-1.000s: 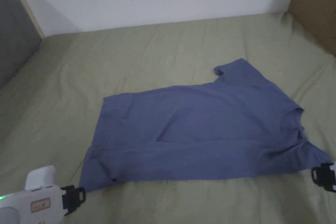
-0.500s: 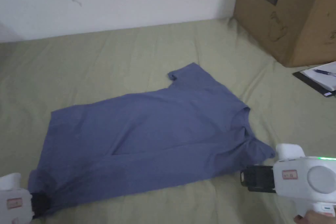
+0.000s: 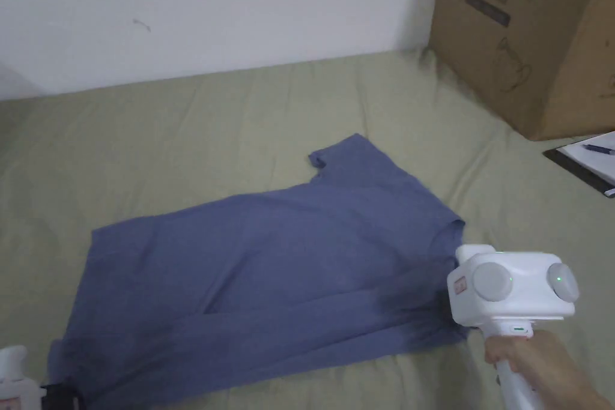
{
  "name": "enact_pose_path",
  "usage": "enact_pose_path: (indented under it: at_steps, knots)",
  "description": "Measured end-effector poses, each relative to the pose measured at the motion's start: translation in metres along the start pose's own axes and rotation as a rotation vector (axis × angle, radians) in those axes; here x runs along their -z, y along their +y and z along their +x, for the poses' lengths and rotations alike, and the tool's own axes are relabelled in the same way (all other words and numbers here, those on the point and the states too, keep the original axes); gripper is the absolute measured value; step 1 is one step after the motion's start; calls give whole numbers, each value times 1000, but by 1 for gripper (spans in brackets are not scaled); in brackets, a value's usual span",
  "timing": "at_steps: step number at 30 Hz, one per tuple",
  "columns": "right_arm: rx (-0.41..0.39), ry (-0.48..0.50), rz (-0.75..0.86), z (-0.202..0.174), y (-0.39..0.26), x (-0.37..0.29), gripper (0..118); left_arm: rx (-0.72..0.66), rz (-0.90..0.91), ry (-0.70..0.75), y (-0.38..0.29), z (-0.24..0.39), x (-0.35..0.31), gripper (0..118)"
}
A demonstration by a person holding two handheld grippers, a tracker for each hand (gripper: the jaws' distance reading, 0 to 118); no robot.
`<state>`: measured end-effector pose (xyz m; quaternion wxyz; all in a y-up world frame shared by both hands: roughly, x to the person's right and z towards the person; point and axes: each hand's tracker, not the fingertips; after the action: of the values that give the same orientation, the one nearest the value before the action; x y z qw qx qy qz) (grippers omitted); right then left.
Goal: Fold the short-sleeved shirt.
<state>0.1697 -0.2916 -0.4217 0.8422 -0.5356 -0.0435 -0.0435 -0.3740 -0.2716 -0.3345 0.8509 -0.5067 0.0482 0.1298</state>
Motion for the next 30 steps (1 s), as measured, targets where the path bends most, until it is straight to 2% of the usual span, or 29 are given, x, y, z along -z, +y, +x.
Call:
enact_pose_path:
  at_steps: [1, 3, 8, 10, 12, 15, 16, 17, 18, 19, 20, 21, 25, 26, 27, 28, 29, 30]
  knots:
    - [0, 15, 2, 3, 0, -7, 12, 6, -3, 4, 1, 2, -2, 7]
    - [69, 69, -17, 13, -2, -21, 12, 41, 12, 3, 0, 4, -12, 7]
    - [148, 193, 1, 43, -29, -80, 12, 42, 24, -36, -7, -7, -53, 7]
    - [121, 166, -5, 47, -51, -97, 12, 98, 29, 0, -26, -6, -67, 7]
    - [115, 159, -25, 53, -79, -99, 12, 137, 1, -29, -50, -11, -67, 7]
    - [76, 175, -116, 57, -114, -78, 15, 148, -65, -16, -80, -16, -53, 8]
    - [83, 159, -132, 58, -120, -71, 33, 156, -72, -7, -87, -23, -48, 18]
    - [87, 121, -135, 57, -124, -71, 55, 162, -98, 22, -92, -23, -45, 40]
    - [94, 150, -108, 57, -125, -75, 83, 150, -105, 63, -95, -24, -44, 72]
    - [106, 168, -95, 56, -122, -84, 101, 143, -95, 54, -94, -26, -45, 86]
    - [105, 158, -92, 55, -117, -92, 113, 133, -85, 52, -91, -29, -48, 95]
    - [93, 149, -65, 59, -109, -100, 115, 106, -51, 43, -86, -31, -57, 98]
    - [-19, 103, 76, 58, -75, -140, 95, 58, 103, 28, -53, -21, -99, 97]
    - [-36, 101, 112, 54, -67, -149, 86, 55, 136, -4, -44, -14, -106, 97]
    - [-44, 111, 131, 49, -58, -155, 61, 52, 151, -28, -36, -7, -108, 84]
    - [-53, 112, 135, 45, -48, -155, 37, 53, 162, -45, -28, 7, -116, 55]
    - [-51, 117, 145, 42, -39, -155, 13, 73, 192, -61, -20, 17, -115, 16]
    - [-42, 125, 153, 38, -30, -152, 0, 96, 209, -66, -13, 26, -110, 0]
